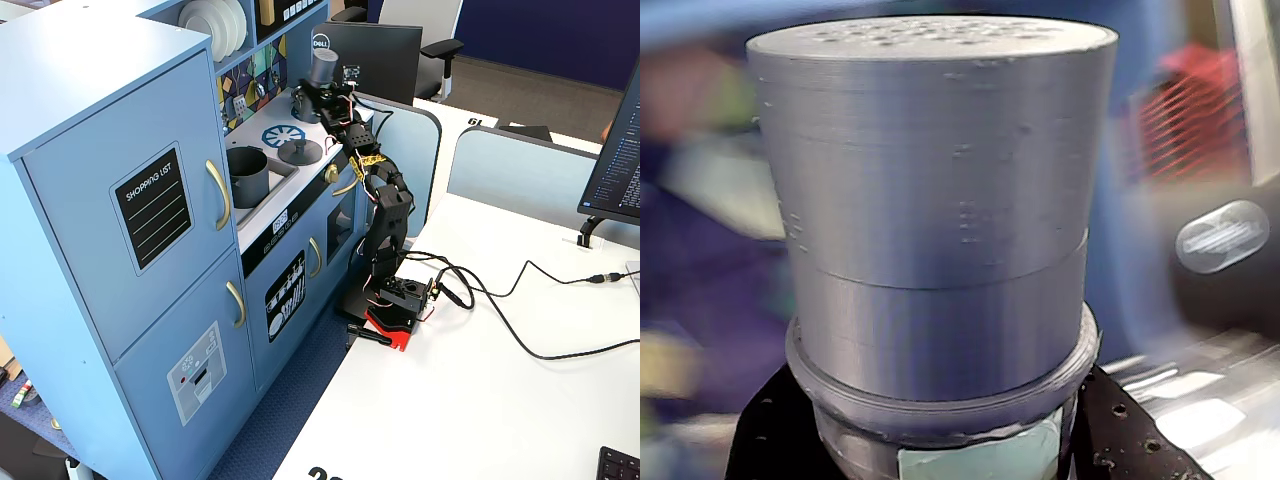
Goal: Put salt in the gray recipient
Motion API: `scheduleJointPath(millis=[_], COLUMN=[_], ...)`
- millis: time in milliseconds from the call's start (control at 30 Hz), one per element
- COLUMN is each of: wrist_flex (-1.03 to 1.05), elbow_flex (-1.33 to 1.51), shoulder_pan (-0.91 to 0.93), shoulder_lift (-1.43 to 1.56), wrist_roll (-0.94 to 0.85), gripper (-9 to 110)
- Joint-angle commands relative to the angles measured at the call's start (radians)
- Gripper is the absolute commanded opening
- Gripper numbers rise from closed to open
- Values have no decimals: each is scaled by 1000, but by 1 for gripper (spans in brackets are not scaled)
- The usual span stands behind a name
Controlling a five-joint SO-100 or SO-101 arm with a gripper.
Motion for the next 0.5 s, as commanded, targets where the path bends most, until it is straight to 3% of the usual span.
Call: scheduleJointPath(millis=[0,267,467], wrist_flex=[141,241,242], elbow_flex=[-44,21,15], shoulder_pan=[-187,-558,-675], shoulder_lift=[198,275,238], wrist_roll=[331,937,1443], gripper=[0,0,0])
